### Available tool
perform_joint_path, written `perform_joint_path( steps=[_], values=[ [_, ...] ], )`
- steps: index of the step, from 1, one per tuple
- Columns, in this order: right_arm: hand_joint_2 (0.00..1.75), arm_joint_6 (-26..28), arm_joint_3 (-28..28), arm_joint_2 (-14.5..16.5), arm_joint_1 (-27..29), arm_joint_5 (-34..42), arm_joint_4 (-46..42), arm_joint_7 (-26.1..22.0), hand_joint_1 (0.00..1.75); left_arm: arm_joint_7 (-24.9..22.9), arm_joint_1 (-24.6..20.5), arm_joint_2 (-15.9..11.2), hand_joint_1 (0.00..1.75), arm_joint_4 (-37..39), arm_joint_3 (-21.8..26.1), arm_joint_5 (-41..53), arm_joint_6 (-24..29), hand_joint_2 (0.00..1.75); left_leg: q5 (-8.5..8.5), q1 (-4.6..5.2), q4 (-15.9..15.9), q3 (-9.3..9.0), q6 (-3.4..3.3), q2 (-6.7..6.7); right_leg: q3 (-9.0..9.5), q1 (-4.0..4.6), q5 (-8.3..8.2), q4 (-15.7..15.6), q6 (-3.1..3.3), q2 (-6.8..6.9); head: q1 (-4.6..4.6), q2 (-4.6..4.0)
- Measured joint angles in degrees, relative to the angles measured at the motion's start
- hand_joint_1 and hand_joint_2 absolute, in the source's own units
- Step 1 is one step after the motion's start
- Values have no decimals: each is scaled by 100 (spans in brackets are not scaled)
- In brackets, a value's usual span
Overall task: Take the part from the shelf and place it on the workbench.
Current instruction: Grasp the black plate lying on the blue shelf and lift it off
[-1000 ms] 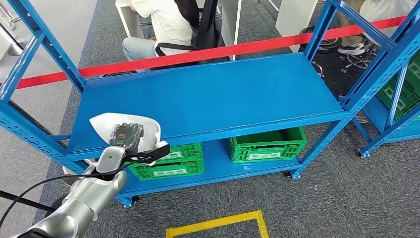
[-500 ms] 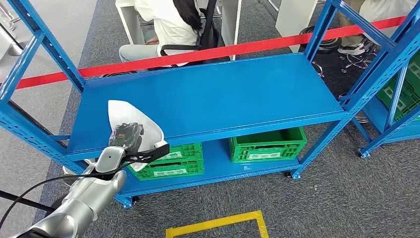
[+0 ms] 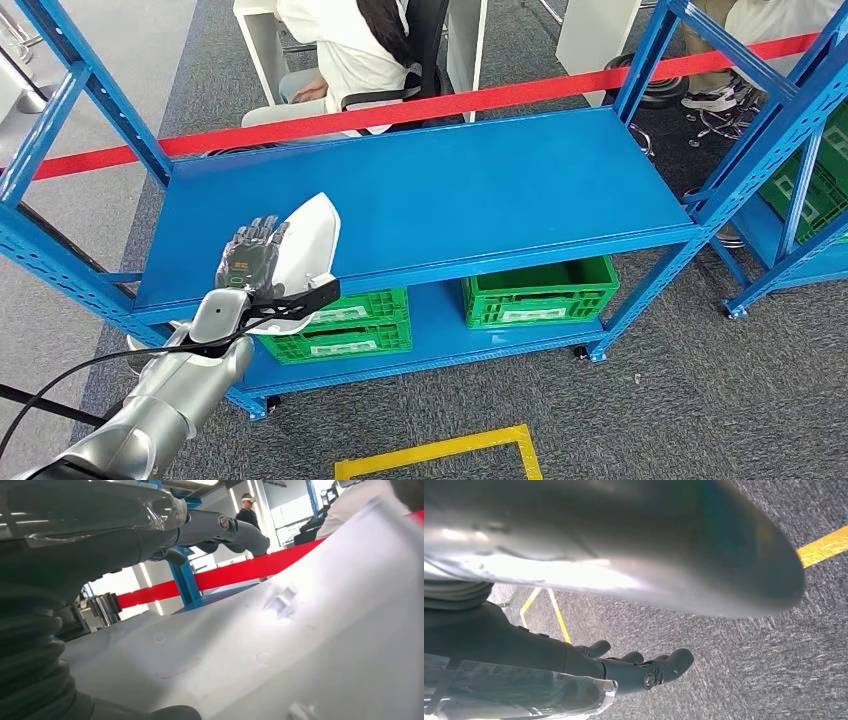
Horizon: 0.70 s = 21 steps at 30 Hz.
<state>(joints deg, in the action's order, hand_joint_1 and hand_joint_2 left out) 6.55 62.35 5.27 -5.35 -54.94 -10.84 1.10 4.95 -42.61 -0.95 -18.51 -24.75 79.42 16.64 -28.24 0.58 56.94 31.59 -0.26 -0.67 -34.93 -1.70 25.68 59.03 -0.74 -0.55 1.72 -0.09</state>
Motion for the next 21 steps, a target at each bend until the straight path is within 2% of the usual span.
perform_joint_path(
  steps=[20,21],
  values=[
    [0,1,1,0,0,5,0,3,0,-201,-110,-58,0,0,34,61,-69,175,0,0,0,0,0,0,-2,0,0,0,0,0,0,0],
    [0,1,1,0,0,4,0,3,0,-204,-119,-62,41,0,56,34,-91,175,0,0,0,0,0,0,-2,0,0,0,0,-1,0,0]
  ],
)
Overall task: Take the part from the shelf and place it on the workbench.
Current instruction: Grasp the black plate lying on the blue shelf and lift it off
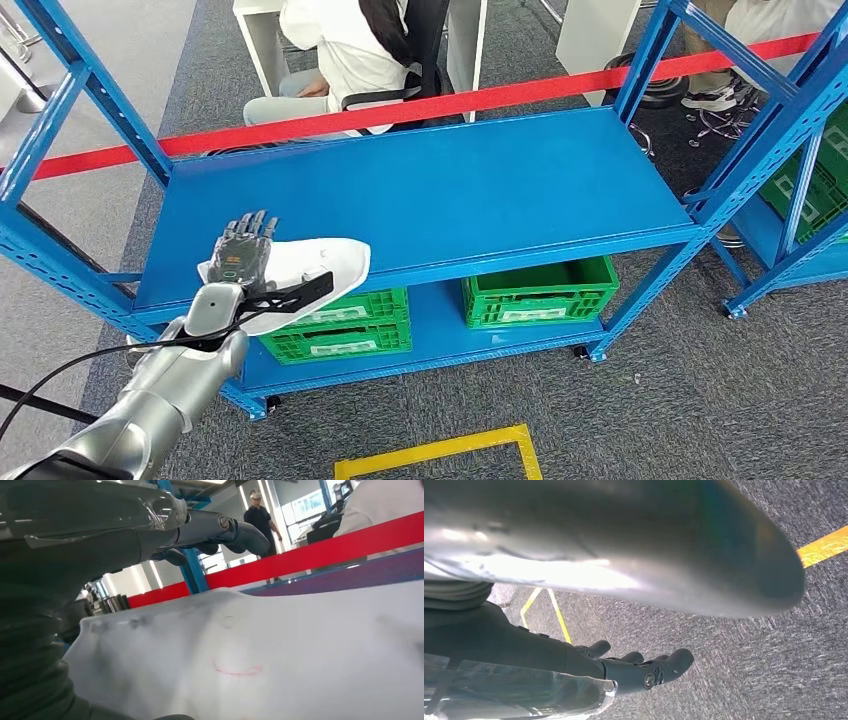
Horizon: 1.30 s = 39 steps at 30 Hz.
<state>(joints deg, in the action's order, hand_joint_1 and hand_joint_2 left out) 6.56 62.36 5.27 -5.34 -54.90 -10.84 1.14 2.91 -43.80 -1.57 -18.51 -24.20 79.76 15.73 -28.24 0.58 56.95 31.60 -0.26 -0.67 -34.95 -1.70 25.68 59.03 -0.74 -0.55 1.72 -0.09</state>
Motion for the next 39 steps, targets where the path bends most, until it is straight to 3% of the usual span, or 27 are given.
perform_joint_path(
  steps=[3,39],
  values=[
    [0,0,0,0,0,-5,0,0,0,-9,-24,-22,172,0,78,-58,-69,175,0,0,0,0,0,0,0,0,0,0,0,0,1,0],
    [0,16,0,-49,1,-90,0,-20,0,68,-16,-114,175,2,278,-132,-81,175,0,0,0,2,0,0,-2,0,0,0,0,0,0,0]
  ],
)
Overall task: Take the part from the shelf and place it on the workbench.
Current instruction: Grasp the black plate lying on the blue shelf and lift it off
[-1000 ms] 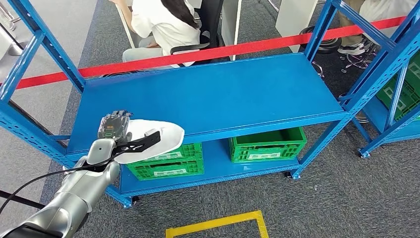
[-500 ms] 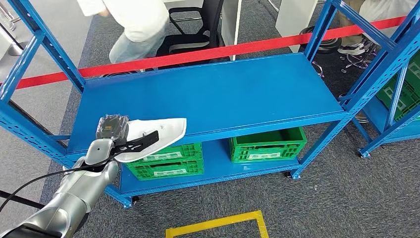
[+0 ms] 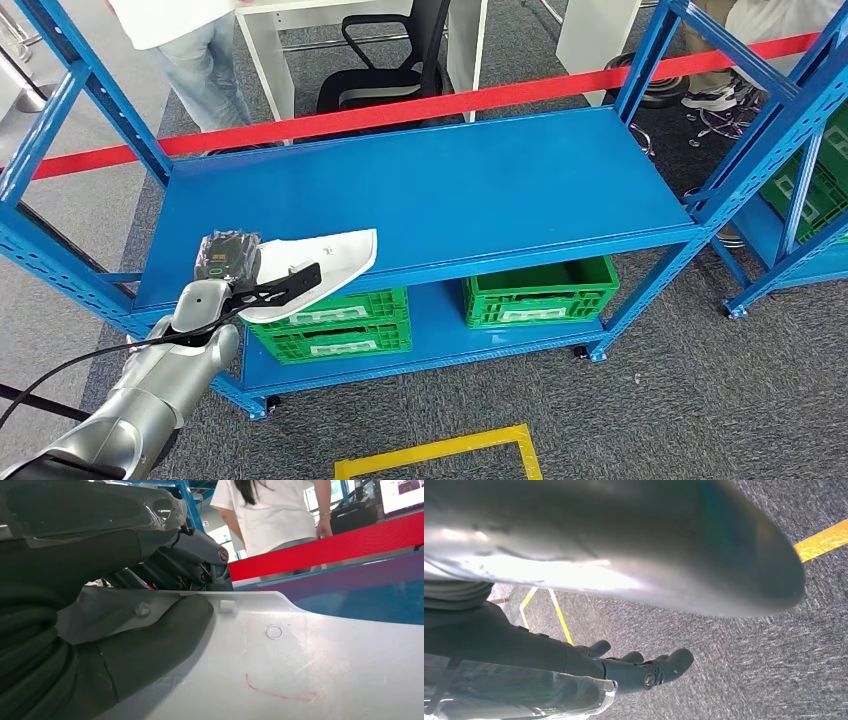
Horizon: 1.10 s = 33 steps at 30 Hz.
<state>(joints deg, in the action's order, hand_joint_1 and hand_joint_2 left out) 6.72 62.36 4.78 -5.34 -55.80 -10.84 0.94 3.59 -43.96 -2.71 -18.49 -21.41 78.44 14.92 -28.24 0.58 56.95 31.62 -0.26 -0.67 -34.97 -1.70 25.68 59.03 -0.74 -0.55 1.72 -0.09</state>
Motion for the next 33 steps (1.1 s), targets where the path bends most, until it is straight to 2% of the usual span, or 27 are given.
perform_joint_path(
  steps=[6,9,12,15,18,20,22,28,33],
  values=[
    [0,2,0,-4,0,-12,0,0,0,93,5,-2,175,0,56,-74,61,175,0,0,0,0,0,0,0,0,0,0,0,0,1,0],
    [0,1,0,-5,0,-10,0,-1,0,424,15,4,175,-4,151,-395,102,175,0,0,0,0,0,0,-2,0,0,0,0,0,1,0],
    [0,-13,0,-4,2,8,0,-21,0,1497,41,47,175,-57,493,-1398,-4,175,0,0,1,2,0,1,-4,0,0,0,0,0,-1,0],
    [0,-29,3,-3,3,28,0,-58,0,2711,105,149,175,-221,979,-2563,-365,175,0,0,1,3,0,1,-6,0,0,0,0,-1,0,0],
    [0,-27,16,-3,8,42,0,-75,0,3489,345,260,175,-748,1293,-3959,-826,175,-2,1,1,3,-1,3,-7,-1,0,0,0,-3,0,0],
    [0,-19,31,-3,9,49,0,-77,0,3616,580,294,175,-1299,1255,-4908,-956,175,-5,1,1,4,-1,3,-8,-1,1,0,-1,-3,1,0],
    [0,-16,40,-3,8,54,0,-77,0,3644,763,311,175,-1765,1159,-5415,-976,175,-7,1,1,6,-2,3,-8,-1,2,-1,-1,-3,0,0],
    [0,-15,45,-1,7,56,0,-77,0,3647,1040,319,175,-2487,1021,-5609,-992,175,-8,0,1,5,-3,3,-7,0,1,-1,-1,-3,1,0],
    [0,9,55,-1,9,62,0,-61,0,3647,1402,256,175,-3359,811,-6351,-938,175,-8,0,1,5,-2,3,-7,0,1,-1,-1,-4,1,0]
  ],
)
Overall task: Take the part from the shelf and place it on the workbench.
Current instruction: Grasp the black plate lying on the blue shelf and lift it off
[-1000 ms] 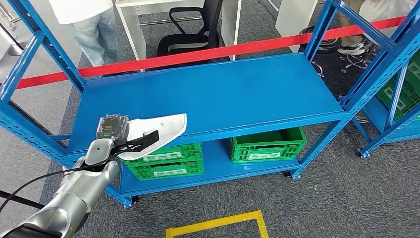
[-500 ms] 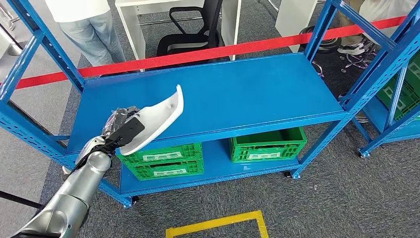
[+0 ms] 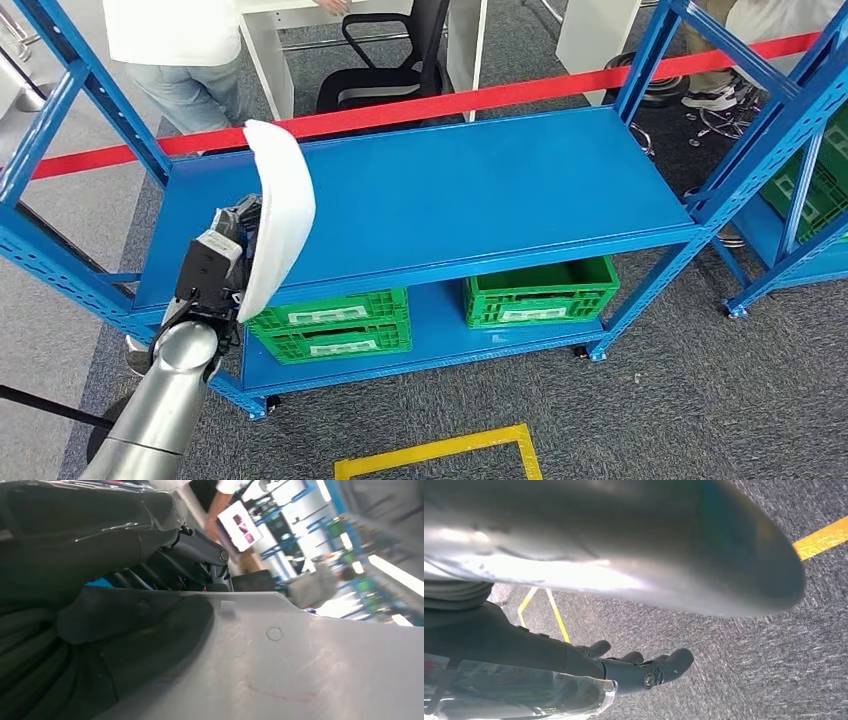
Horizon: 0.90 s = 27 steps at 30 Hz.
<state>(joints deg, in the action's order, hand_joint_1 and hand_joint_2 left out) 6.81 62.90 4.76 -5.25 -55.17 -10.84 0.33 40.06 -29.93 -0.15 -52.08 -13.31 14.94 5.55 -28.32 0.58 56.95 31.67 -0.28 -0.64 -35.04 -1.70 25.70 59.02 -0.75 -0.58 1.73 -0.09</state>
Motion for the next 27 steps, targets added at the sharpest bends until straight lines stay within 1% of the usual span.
perform_joint_path(
  steps=[6,12,15,17,20,27],
  values=[
    [0,43,15,9,-10,-64,0,84,0,2,759,-45,175,-1614,-188,-374,265,175,-11,0,0,2,-1,1,-1,0,3,-1,-2,0,-1,0],
    [0,43,15,11,-12,-96,0,85,0,4,1644,-47,175,-3019,-304,-924,240,175,-16,0,-1,1,-4,2,0,0,6,-4,-5,0,-1,0],
    [0,41,15,11,-11,-125,0,63,0,4,2087,-32,175,-3595,-388,-1024,286,175,-18,0,-1,1,-4,2,0,0,7,-5,-6,0,-1,1],
    [0,40,15,10,-9,-146,0,44,0,4,2320,-34,175,-3883,-480,-994,418,175,-18,0,-1,2,-4,2,1,0,7,-5,-6,0,-1,1],
    [0,37,15,8,-9,-162,0,3,0,4,2531,-54,175,-4146,-616,-905,640,175,-19,0,-1,3,-5,1,5,0,8,-6,-6,1,0,0],
    [0,14,15,5,-8,-163,0,-31,0,4,2706,-101,175,-4367,-772,-841,841,175,-19,0,-1,0,-5,1,8,0,7,-6,-7,0,0,0]
  ],
)
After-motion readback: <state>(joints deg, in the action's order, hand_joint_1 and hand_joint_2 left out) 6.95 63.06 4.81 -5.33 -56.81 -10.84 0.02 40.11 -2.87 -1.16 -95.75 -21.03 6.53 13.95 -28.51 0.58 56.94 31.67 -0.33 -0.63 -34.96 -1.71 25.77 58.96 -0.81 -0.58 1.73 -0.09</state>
